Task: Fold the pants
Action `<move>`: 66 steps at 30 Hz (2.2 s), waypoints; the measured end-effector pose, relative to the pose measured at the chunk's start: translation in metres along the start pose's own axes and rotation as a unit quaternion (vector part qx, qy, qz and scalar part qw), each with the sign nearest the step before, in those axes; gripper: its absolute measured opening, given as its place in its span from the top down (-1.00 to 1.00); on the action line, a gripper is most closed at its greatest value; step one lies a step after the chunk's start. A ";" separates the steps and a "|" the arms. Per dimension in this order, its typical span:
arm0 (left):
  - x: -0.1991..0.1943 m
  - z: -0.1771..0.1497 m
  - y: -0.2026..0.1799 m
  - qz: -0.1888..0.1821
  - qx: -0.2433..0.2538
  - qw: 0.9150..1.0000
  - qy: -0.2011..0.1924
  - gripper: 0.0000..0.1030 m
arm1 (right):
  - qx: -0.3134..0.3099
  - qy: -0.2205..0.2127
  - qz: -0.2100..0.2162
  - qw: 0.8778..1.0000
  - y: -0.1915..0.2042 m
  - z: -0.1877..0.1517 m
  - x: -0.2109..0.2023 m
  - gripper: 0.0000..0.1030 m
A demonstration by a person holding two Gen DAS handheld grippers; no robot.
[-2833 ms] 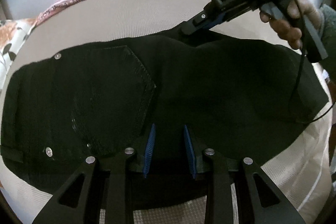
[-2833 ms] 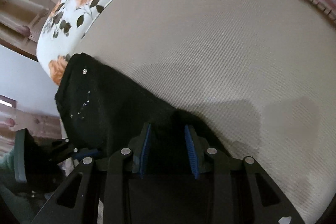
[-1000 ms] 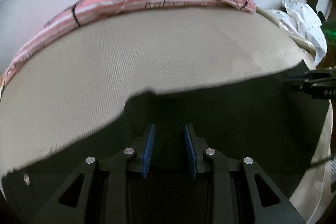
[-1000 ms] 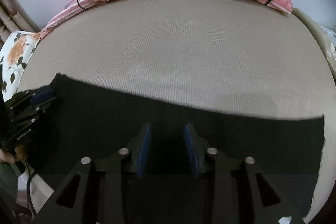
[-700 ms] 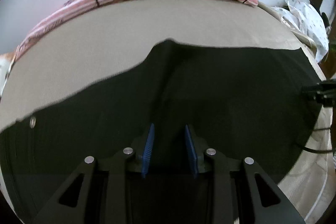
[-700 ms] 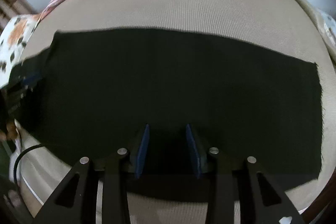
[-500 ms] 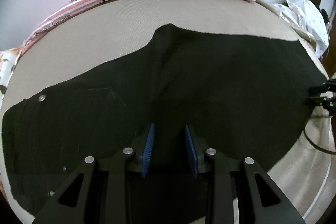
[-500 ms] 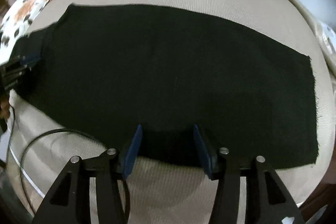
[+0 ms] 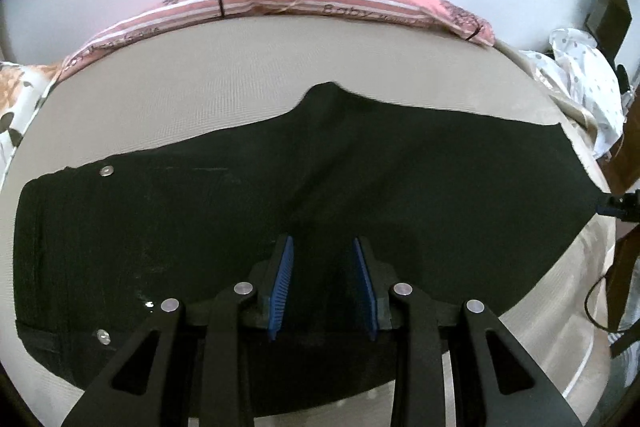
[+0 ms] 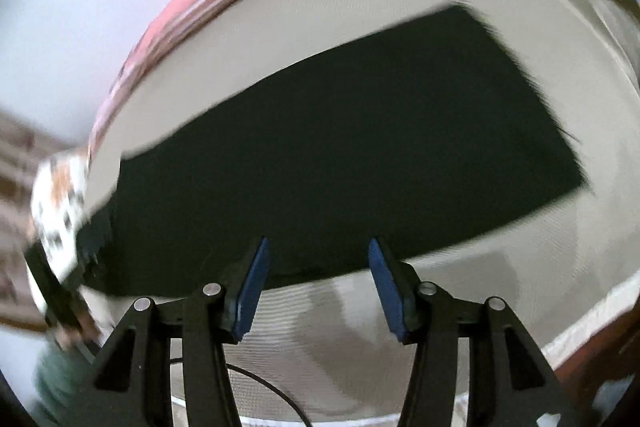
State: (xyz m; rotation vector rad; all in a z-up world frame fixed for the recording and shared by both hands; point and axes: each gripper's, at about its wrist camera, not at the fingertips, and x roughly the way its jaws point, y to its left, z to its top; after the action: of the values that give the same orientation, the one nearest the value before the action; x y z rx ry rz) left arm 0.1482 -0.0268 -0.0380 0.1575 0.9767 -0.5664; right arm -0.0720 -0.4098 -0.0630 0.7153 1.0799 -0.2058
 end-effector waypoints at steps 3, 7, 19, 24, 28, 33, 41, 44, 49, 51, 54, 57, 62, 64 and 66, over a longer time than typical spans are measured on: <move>0.002 0.002 -0.015 -0.014 0.000 1.000 0.000 0.36 | 0.087 -0.023 0.027 0.996 -0.046 0.002 -0.017 0.02; 0.006 0.004 -0.043 -0.037 0.011 0.999 0.002 0.36 | 0.142 -0.045 0.034 0.988 -0.091 -0.001 -0.025 0.02; 0.040 0.013 -0.110 -0.070 0.040 0.996 0.044 0.32 | 0.222 -0.083 0.061 0.970 -0.139 0.004 -0.016 0.21; 0.050 0.008 -0.120 -0.064 0.052 0.994 0.065 0.31 | 0.222 -0.119 0.074 0.965 -0.157 0.018 -0.011 0.50; 0.054 0.005 -0.122 -0.057 0.053 0.995 0.065 0.31 | 0.209 -0.129 0.087 0.965 -0.162 0.025 -0.005 0.72; 0.051 0.008 -0.118 -0.060 0.041 0.995 0.067 0.30 | 0.214 -0.119 0.114 0.963 -0.154 0.031 -0.010 0.79; 0.026 0.018 -0.072 -0.043 -0.017 0.998 0.042 0.30 | 0.125 -0.084 0.227 0.962 -0.042 0.071 -0.012 0.83; 0.009 0.017 -0.051 -0.041 -0.034 0.998 0.029 0.29 | 0.068 -0.053 0.247 0.965 0.024 0.084 0.001 0.83; -0.014 0.010 -0.023 -0.025 -0.049 0.998 0.012 0.29 | -0.015 0.011 0.273 0.962 0.125 0.084 0.041 0.83; -0.020 0.006 -0.012 -0.021 -0.058 0.998 0.011 0.29 | -0.048 0.043 0.280 0.958 0.163 0.073 0.064 0.83; -0.027 -0.002 0.004 -0.016 -0.073 0.997 0.013 0.28 | -0.099 0.092 0.265 0.955 0.203 0.038 0.095 0.83; -0.030 -0.009 0.014 -0.016 -0.082 0.996 0.017 0.28 | -0.131 0.143 0.236 0.952 0.225 0.007 0.131 0.83; -0.032 -0.011 0.019 -0.041 -0.099 0.994 0.019 0.28 | -0.183 0.156 0.193 0.951 0.243 -0.019 0.151 0.72; -0.032 -0.010 0.017 -0.051 -0.099 0.994 0.022 0.27 | -0.204 0.161 0.179 0.949 0.250 -0.023 0.146 0.47; -0.030 -0.007 0.015 -0.064 -0.101 0.992 0.027 0.27 | -0.218 0.161 0.184 0.945 0.254 -0.025 0.132 0.32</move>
State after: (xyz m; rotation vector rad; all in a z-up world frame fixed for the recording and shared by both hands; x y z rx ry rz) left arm 0.1377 0.0005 -0.0193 -0.0713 1.0955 -0.5798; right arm 0.0957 -0.1769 -0.0736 0.5434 1.2233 0.4749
